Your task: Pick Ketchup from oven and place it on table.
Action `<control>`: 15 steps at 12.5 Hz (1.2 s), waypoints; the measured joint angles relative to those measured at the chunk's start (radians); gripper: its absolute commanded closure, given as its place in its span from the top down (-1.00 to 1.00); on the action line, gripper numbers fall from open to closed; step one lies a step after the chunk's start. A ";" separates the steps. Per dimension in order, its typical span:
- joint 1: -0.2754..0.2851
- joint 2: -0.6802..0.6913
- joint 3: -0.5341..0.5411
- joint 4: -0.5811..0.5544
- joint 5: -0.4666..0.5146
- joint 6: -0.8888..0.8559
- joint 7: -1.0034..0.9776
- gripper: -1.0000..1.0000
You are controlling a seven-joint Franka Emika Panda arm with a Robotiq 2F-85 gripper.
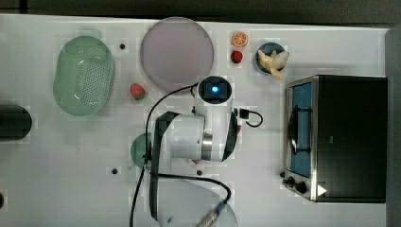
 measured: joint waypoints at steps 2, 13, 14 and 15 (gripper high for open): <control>0.015 -0.100 -0.017 0.047 -0.002 -0.115 0.000 1.00; 0.007 -0.451 -0.033 0.761 -0.118 -0.719 0.000 1.00; 0.004 -0.448 -0.039 0.746 -0.118 -0.717 0.000 1.00; -0.002 -0.426 -0.041 0.743 -0.113 -0.719 0.000 1.00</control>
